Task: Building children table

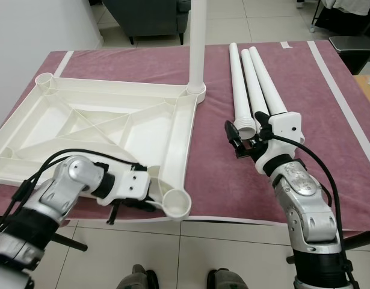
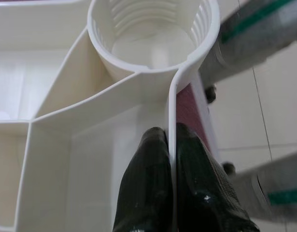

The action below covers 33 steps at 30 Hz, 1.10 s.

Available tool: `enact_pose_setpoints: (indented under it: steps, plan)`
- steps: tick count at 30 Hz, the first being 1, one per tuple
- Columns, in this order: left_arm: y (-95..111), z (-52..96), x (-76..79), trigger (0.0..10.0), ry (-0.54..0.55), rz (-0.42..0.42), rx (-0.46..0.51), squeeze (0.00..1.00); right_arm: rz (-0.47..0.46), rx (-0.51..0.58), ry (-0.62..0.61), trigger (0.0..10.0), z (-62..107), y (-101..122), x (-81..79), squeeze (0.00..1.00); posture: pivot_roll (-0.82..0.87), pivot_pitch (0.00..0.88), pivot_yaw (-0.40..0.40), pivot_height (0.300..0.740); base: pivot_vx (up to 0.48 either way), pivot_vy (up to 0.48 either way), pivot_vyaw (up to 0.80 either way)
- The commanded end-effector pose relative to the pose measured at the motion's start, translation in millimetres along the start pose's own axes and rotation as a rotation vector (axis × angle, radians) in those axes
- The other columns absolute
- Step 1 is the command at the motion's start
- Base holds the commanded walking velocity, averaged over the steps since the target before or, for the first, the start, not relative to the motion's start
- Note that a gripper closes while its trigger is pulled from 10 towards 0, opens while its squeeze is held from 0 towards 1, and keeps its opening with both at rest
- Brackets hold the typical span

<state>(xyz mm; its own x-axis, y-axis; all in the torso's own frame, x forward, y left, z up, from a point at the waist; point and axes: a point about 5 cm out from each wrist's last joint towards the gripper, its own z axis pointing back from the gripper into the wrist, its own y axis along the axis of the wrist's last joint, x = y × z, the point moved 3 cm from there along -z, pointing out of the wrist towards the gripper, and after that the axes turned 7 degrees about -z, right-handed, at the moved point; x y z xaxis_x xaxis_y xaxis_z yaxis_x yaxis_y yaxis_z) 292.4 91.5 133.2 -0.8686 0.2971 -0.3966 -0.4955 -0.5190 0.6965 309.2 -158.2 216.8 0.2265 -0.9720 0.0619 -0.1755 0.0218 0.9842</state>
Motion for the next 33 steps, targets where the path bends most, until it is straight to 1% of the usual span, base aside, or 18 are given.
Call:
enact_pose_setpoints:
  steps: [1, 2, 6, 8, 9, 10, 13, 14, 16, 17, 19, 23, 24, 25, 26, 30, 31, 33]
  plan:
    - [3, 10.1, -31.9, 0.0, 0.219, 0.001, 0.02, 0.0, -0.015, -0.011, 0.013, 10.0, -0.2, -4, -4.0, 0.0, -0.04, 0.119, 0.113, 0.74, 0.0, 0.0, 0.0]
    - [3, 10.1, -31.9, 0.0, 0.219, 0.001, 0.02, 0.0, -0.015, -0.011, 0.013, 10.0, -0.2, -4, -4.0, 0.0, -0.04, 0.119, 0.113, 0.74, 0.0, 0.0, 0.0]
    - [-1, 4.8, -54.0, 0.0, 0.285, -0.023, -0.026, 0.0, -0.019, -0.012, 0.015, 10.0, -0.5, -5, -6.8, 0.0, -0.05, 0.124, 0.12, 0.74, 0.0, 0.0, 0.0]
    - [-1, 4.8, -54.0, 0.0, 0.285, -0.023, -0.026, 0.0, -0.019, -0.012, 0.015, 10.0, -0.5, -5, -6.8, 0.0, -0.05, 0.124, 0.12, 0.74, 0.0, 0.0, 0.0]
    - [1, 4.2, -62.3, 0.0, 0.306, -0.027, -0.031, 0.0, -0.02, -0.012, 0.014, 10.0, -0.2, -5, -7.5, 0.0, -0.06, 0.126, 0.124, 0.74, 0.0, 0.0, 0.0]
    - [1, 4.2, -62.3, 0.0, 0.306, -0.027, -0.031, 0.0, -0.02, -0.012, 0.014, 10.0, -0.2, -5, -7.5, 0.0, -0.06, 0.126, 0.124, 0.74, 0.0, 0.0, 0.0]
    - [-1, 7.5, -83.8, 0.0, 0.387, 0.01, -0.077, 0.0, -0.012, -0.017, 0.0, 10.0, 3.6, -6, -6.2, 0.0, -0.07, 0.126, 0.137, 0.74, 0.0, 0.0, 0.0]
    - [-1, 7.5, -83.8, 0.0, 0.387, 0.01, -0.077, 0.0, -0.012, -0.017, 0.0, 10.0, 3.6, -6, -6.2, 0.0, -0.07, 0.126, 0.137, 0.74, 0.0, 0.0, 0.0]
    - [-10, 8.5, -89.0, 0.0, 0.445, 0.071, -0.104, 0.0, -0.006, -0.022, -0.011, 10.0, 5.8, -8, -4.5, 0.0, -0.07, 0.127, 0.139, 0.74, 0.0, 0.0, 0.0]
    - [-10, 8.5, -89.0, 0.0, 0.445, 0.071, -0.104, 0.0, -0.006, -0.022, -0.011, 10.0, 5.8, -8, -4.5, 0.0, -0.07, 0.127, 0.139, 0.74, 0.0, 0.0, 0.0]
    - [-15, 4.4, -90.6, 0.0, 0.488, 0.132, -0.097, 0.0, -0.005, -0.026, -0.017, 10.0, 6.3, -10, -4.0, 0.0, -0.07, 0.126, 0.141, 0.74, 0.0, 0.0, 0.0]
    - [-17, -0.2, -90.9, 0.0, 0.501, 0.148, -0.092, 0.0, -0.006, -0.027, -0.018, 10.0, 5.8, -11, -4.5, 0.0, -0.06, 0.126, 0.141, 0.74, 0.0, 0.0, 0.0]
    - [-18, -6.3, -90.7, 0.0, 0.516, 0.164, -0.085, 0.0, -0.009, -0.027, -0.015, 10.0, 5.1, -11, -5.9, 0.0, -0.06, 0.127, 0.138, 0.74, 0.0, 0.0, 0.0]
    - [-19, -13.8, -88.2, 0.9, 0.518, 0.154, -0.096, 0.0, -0.012, -0.027, -0.01, 10.0, 4.3, -12, -7.4, 0.0, -0.06, 0.128, 0.134, 0.74, 0.0, 0.0, 0.0]
    - [-21, -21.6, -86.4, 10.0, 0.529, 0.15, -0.106, 0.0, -0.014, -0.028, -0.006, 10.0, 3.4, -12, -8.9, 0.0, -0.05, 0.129, 0.133, 0.74, 0.0, 0.0, 0.0]
    - [-24, -32.1, -81.6, 10.0, 0.522, 0.128, -0.132, 0.0, -0.016, -0.029, 0.0, 10.0, 2.3, -13, -10.7, 0.0, -0.06, 0.131, 0.132, 0.74, 0.0, 0.0, 0.0]
    - [-27, -34.3, -79.3, 10.0, 0.518, 0.125, -0.144, 1.0, -0.017, -0.029, 0.002, 10.0, 2.3, -13, -11.2, 0.0, -0.06, 0.134, 0.132, 0.74, 0.0, 0.0, 0.0]
    - [-29, -34.9, -77.0, 10.0, 0.504, 0.109, -0.159, 1.0, -0.016, -0.029, 0.003, 10.0, 2.5, -13, -11.3, 0.0, -0.06, 0.134, 0.132, 0.74, 0.0, 0.0, 0.0]
